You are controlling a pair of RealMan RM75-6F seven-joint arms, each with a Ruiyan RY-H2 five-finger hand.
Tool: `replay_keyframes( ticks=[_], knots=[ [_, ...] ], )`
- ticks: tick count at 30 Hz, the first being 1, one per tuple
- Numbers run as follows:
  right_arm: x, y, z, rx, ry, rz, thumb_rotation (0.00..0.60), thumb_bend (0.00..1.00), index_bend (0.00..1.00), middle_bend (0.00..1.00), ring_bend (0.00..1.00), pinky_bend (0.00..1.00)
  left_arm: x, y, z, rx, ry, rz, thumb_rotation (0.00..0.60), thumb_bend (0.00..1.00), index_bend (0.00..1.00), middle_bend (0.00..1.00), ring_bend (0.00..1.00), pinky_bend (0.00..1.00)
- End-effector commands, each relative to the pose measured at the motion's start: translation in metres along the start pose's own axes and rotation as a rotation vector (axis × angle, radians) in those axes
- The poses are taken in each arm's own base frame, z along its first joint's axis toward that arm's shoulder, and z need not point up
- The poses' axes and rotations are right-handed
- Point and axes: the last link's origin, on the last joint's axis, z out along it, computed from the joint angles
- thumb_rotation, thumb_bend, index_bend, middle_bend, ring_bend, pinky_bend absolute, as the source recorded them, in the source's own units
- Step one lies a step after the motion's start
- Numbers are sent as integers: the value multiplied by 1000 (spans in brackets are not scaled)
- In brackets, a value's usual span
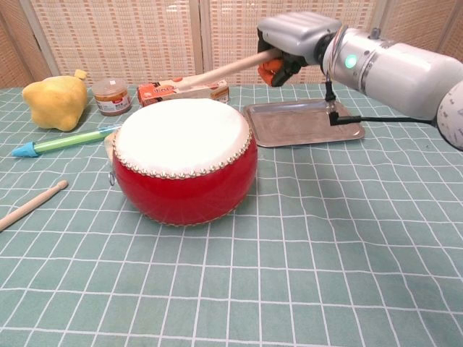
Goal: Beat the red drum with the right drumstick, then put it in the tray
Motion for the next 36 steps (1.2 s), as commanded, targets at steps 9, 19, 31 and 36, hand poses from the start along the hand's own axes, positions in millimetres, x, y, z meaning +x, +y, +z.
replay_keyframes(
  ticks=[9,19,31,36],
  knots=[
    [7,-3,2,0,49,48,600,1000,1000,1000,1000,1000,2,1,0,-12,-5,12,600,248,0,0,0,0],
    [-14,4,-5,1,-53,-46,600,1000,1000,1000,1000,1000,2,3,0,-18,-6,10,600,249,0,0,0,0],
    [11,-5,-1,15,76,83,600,1000,1000,1000,1000,1000,2,0,-2,-5,-9,7,600,249,0,0,0,0],
    [10,-3,-1,16,72,87,600,1000,1000,1000,1000,1000,1,0,-2,-8,-10,6,600,248,0,0,0,0]
  ],
)
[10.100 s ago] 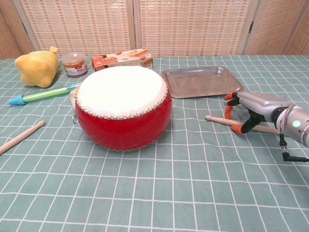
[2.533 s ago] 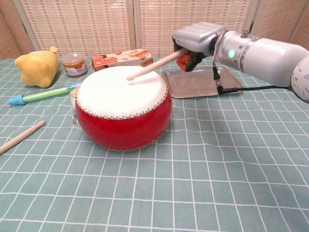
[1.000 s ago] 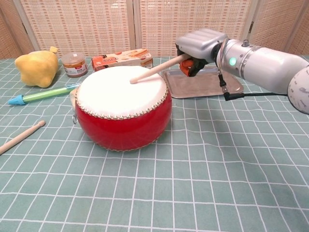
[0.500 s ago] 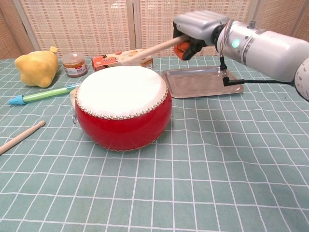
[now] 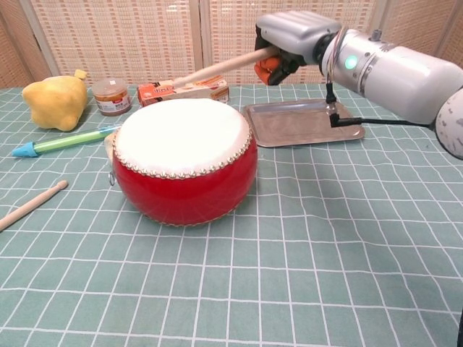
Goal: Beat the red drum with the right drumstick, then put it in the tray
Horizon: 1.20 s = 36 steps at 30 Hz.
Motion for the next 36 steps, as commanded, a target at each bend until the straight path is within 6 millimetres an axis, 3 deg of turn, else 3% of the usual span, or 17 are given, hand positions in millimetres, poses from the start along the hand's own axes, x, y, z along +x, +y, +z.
replay_keyframes(
  ticks=[1,6,9,14,19,27,36],
  knots=[
    [-6,3,-1,-1,-28,-28,600,1000,1000,1000,1000,1000,0,-1,0,3,0,-1,600,249,0,0,0,0],
    [-38,10,-6,-7,-151,-163,600,1000,1000,1000,1000,1000,-1,-2,-2,11,-6,-2,600,248,0,0,0,0],
    [-43,10,-6,-9,-156,-198,600,1000,1000,1000,1000,1000,-2,-3,-3,15,-8,-1,600,249,0,0,0,0],
    [-12,7,1,-28,-27,-35,600,1000,1000,1000,1000,1000,-1,-4,-2,18,-5,-3,600,248,0,0,0,0],
    [3,30,-3,-87,7,30,600,1000,1000,1000,1000,1000,-1,-2,-2,13,-4,-4,600,249,0,0,0,0],
    [-33,87,-15,-247,-93,71,600,1000,1000,1000,1000,1000,1,1,-3,8,0,4,600,248,0,0,0,0],
    [-65,114,1,-346,-125,144,600,958,1000,991,994,1000,5,1,-9,33,1,12,600,249,0,0,0,0]
  ],
)
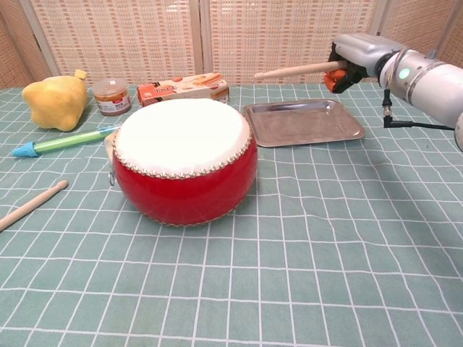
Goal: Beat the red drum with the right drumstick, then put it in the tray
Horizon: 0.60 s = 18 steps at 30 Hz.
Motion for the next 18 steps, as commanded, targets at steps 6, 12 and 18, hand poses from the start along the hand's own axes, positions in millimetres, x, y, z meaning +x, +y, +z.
replay_keyframes(
  ticks=[6,12,18],
  knots=[
    [-31,-4,21,-46,-82,72,600,874,1000,899,882,1000,2,-1,-4,12,1,4,600,249,0,0,0,0],
    [-35,-9,30,-65,-138,75,600,808,847,751,693,799,3,-3,-6,23,3,2,600,247,0,0,0,0],
    [-35,-12,36,-90,-153,91,600,679,629,537,450,577,3,-5,-7,32,1,1,600,249,0,0,0,0]
  ],
)
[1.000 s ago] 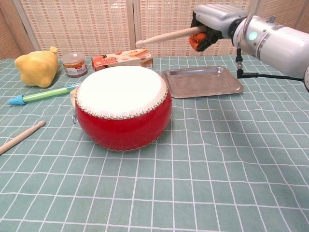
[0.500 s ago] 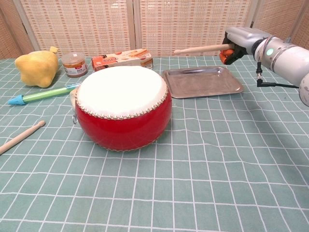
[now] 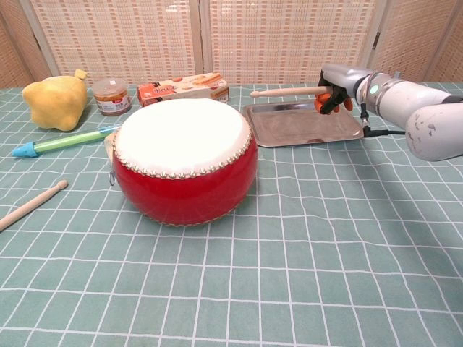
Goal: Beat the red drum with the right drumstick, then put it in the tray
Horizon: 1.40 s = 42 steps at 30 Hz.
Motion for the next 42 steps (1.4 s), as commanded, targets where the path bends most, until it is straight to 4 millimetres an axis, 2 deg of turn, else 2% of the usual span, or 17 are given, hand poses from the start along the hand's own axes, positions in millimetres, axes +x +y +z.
replay_keyframes(
  ticks=[1,6,13,18,20,28,35,39,42],
  knots=[
    [-1,-3,3,-11,-17,18,600,649,597,508,416,549,0,-1,0,2,-1,2,600,249,0,0,0,0],
    [1,3,4,-42,-24,31,600,550,434,389,289,426,1,-2,1,6,0,2,600,247,0,0,0,0],
    [3,9,6,-66,-39,25,600,440,263,325,203,320,-1,-2,2,2,-4,1,600,249,0,0,0,0],
    [4,10,6,-71,-38,31,600,258,120,231,107,238,-1,-2,4,1,-5,2,600,248,0,0,0,0],
    [5,11,6,-75,-38,34,600,228,95,218,97,231,-2,-2,4,2,-6,1,600,247,0,0,0,0],
    [7,14,7,-85,-34,52,600,214,77,210,95,223,-2,-2,4,5,-5,0,600,249,0,0,0,0],
    [21,11,5,-6,28,63,600,214,115,210,101,228,0,-3,5,4,3,-3,600,247,0,0,0,0],
    [33,23,-5,58,105,28,600,214,179,210,133,265,0,-3,7,-4,8,-5,600,247,0,0,0,0],
    [45,41,-23,115,184,13,600,236,202,210,144,290,2,-1,9,-14,18,-6,600,247,0,0,0,0]
  ],
)
